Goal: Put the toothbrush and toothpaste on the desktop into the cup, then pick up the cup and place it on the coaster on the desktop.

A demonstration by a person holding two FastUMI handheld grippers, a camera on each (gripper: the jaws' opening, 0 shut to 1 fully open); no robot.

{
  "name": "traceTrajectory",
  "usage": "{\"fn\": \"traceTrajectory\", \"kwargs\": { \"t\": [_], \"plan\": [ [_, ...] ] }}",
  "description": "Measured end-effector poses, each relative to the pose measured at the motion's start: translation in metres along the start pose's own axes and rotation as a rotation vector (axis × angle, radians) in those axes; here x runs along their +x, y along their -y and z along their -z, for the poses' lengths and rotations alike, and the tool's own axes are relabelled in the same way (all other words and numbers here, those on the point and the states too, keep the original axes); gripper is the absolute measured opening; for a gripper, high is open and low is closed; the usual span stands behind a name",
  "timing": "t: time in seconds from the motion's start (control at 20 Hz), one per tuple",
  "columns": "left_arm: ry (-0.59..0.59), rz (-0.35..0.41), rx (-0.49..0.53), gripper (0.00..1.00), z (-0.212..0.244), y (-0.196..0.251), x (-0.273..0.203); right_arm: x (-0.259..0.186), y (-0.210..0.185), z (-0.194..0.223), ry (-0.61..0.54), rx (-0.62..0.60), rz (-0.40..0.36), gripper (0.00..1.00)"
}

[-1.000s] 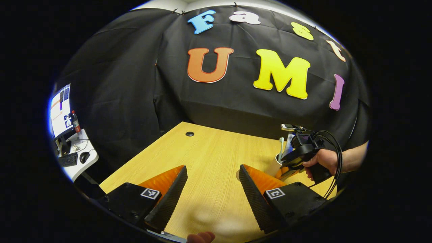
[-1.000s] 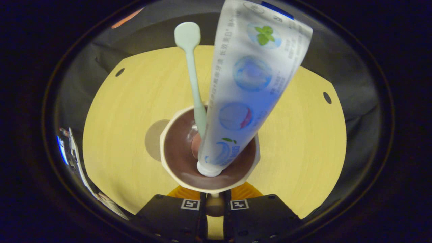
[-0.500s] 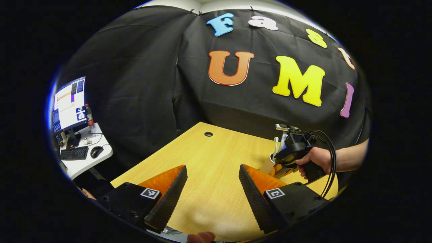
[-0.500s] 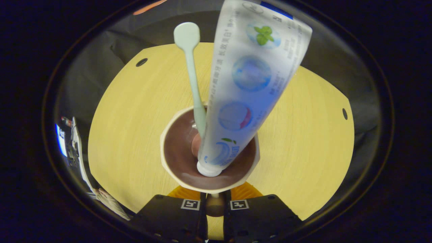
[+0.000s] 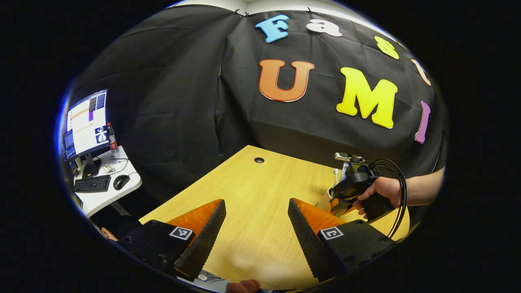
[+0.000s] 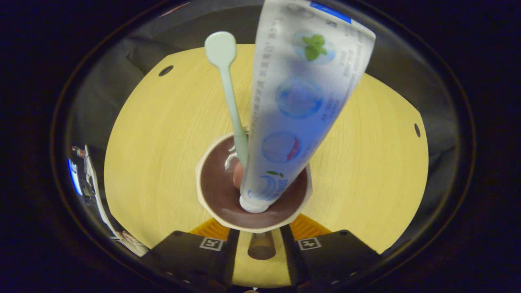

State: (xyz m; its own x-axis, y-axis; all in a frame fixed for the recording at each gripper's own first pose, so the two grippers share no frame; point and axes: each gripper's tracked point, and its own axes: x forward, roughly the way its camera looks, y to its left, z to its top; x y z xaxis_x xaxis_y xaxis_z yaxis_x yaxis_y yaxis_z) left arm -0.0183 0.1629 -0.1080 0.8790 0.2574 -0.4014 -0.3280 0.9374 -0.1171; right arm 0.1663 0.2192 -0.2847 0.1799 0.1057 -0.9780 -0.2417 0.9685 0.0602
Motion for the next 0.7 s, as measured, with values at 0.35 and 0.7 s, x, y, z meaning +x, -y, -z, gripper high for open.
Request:
{"fn": "traceTrajectory", "kwargs": {
  "t": [0.35, 0.7],
  "plan": [
    [0.028, 0.074, 0.074, 0.97, -0.015, 0.028, 0.008, -0.04, 0.009, 0.03, 0.058, 0.107, -0.051, 0.87],
    [0.081, 0.228, 0.132, 0.98, -0.038, 0.092, 0.007, -0.118, 0.059, 0.069, 0.261, 0.19, -0.017, 0.87]
  ]
}}
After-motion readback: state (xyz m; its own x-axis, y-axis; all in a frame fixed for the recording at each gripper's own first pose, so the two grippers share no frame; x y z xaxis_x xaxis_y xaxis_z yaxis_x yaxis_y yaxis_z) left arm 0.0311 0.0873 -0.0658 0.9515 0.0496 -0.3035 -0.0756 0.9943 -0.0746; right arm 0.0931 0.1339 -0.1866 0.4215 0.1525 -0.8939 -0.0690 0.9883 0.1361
